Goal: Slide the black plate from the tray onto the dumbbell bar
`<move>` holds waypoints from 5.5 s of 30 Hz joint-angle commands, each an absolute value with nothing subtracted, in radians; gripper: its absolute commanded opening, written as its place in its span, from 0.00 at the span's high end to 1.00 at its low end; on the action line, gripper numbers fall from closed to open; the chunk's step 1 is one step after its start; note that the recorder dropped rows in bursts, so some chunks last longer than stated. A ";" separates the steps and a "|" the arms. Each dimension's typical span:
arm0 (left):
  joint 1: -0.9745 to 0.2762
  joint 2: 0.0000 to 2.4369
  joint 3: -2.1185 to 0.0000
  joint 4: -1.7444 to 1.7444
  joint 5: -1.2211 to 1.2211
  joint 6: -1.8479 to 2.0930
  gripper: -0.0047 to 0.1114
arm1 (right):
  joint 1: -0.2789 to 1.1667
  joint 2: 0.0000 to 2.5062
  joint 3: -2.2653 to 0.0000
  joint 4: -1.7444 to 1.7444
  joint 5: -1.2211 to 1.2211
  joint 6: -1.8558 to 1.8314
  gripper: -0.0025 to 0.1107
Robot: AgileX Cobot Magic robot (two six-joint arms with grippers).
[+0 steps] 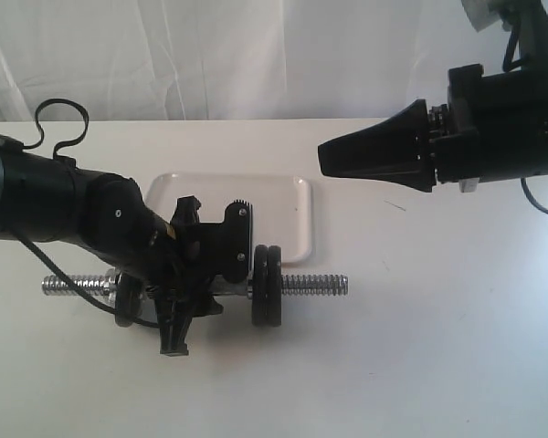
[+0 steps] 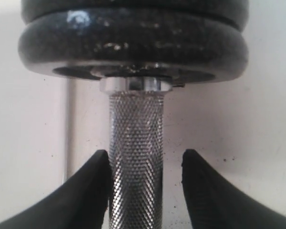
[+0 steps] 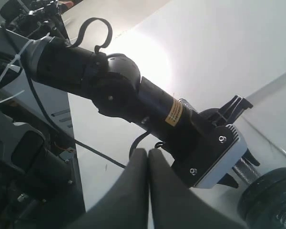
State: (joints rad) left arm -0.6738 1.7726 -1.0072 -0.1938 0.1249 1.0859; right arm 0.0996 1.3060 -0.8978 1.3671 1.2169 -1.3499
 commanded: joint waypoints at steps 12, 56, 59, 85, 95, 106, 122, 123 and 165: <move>-0.672 1.703 -1.008 -0.207 0.196 1.074 0.51 | 0.102 1.307 -0.906 1.382 1.221 -1.345 0.98; -0.448 0.888 -1.008 0.000 0.726 0.231 0.96 | 0.102 1.307 -0.906 1.195 1.023 -1.304 0.98; -0.323 0.762 -1.008 0.012 0.726 0.231 0.96 | 0.102 1.307 -0.906 1.196 1.023 -1.304 0.98; 0.004 0.000 -1.007 0.012 0.726 0.231 0.96 | 0.102 1.307 -0.906 1.196 1.023 -1.304 0.98; 0.084 0.000 -1.013 0.012 0.731 0.231 0.96 | 0.102 1.307 -0.906 1.196 1.022 -1.304 0.98; 0.088 0.000 -1.009 0.020 0.727 0.238 0.96 | 0.102 1.307 -0.906 1.196 1.022 -1.304 0.98; 0.088 0.000 -0.477 0.000 0.443 0.182 0.96 | 0.102 1.307 -0.906 1.199 1.022 -1.304 0.98; 0.088 0.000 -0.440 0.000 0.388 0.170 0.96 | 0.102 1.307 -0.906 1.199 1.022 -1.304 0.98; 0.088 0.000 0.000 -0.024 0.206 0.155 0.96 | 0.102 1.307 -0.906 1.199 1.022 -1.304 0.98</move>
State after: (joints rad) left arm 0.0842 0.0039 -0.0050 -0.0091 0.2029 0.1662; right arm 0.0996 1.3078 -0.8978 1.1935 1.0262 -1.3042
